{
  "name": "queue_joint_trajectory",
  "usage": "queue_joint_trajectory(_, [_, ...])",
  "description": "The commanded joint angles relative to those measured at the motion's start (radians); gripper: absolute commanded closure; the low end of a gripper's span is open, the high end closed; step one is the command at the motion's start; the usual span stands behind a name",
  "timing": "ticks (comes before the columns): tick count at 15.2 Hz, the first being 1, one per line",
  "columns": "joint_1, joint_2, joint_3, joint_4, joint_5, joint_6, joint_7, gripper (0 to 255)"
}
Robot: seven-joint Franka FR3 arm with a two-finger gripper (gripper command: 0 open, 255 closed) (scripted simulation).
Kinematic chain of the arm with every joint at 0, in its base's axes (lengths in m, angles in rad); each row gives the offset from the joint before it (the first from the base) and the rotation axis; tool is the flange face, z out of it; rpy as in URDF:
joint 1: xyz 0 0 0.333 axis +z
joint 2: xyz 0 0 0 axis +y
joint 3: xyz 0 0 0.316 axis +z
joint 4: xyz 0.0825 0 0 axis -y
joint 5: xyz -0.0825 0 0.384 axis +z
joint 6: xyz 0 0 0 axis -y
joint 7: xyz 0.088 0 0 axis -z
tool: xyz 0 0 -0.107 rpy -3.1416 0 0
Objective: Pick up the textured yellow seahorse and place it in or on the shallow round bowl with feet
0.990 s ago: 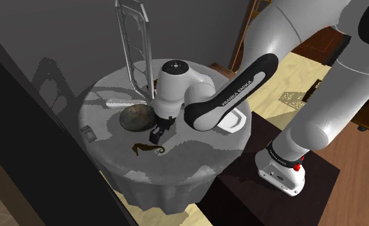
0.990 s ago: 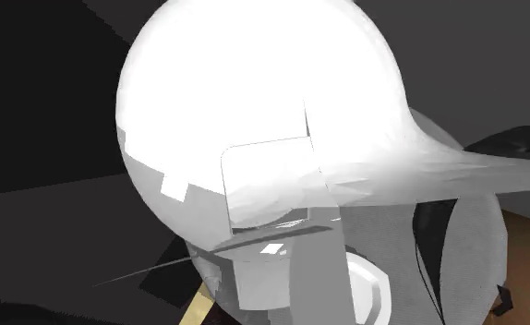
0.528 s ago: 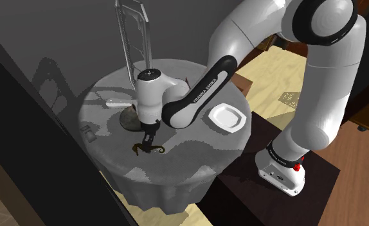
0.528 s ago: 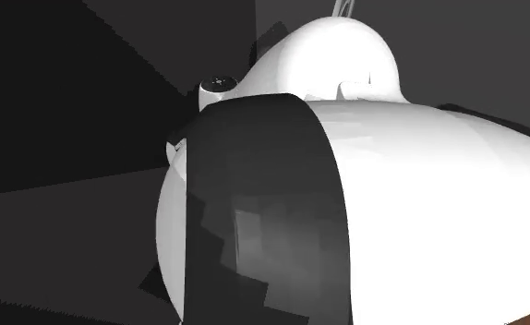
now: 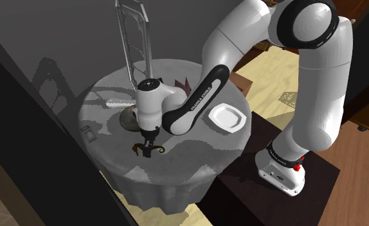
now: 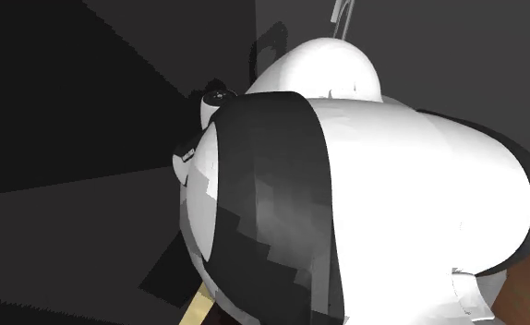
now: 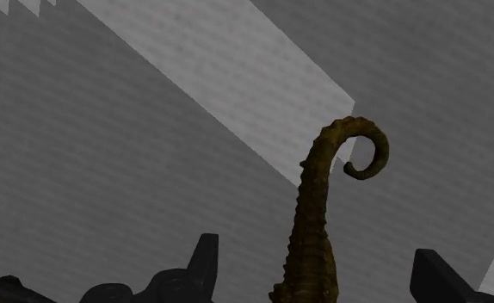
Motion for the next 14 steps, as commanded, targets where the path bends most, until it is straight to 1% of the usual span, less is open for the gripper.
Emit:
queue_joint_trajectory(1, [0.002, 0.003, -0.002, 0.001, -0.002, 0.002, 0.001, 0])
queue_joint_trajectory(5, [0.002, 0.003, -0.002, 0.001, -0.002, 0.002, 0.001, 0])
queue_joint_trajectory(6, [0.002, 0.003, -0.002, 0.001, -0.002, 0.002, 0.001, 255])
queue_joint_trajectory(14, [0.001, -0.006, -0.001, -0.023, -0.004, 0.018, 0.009, 255])
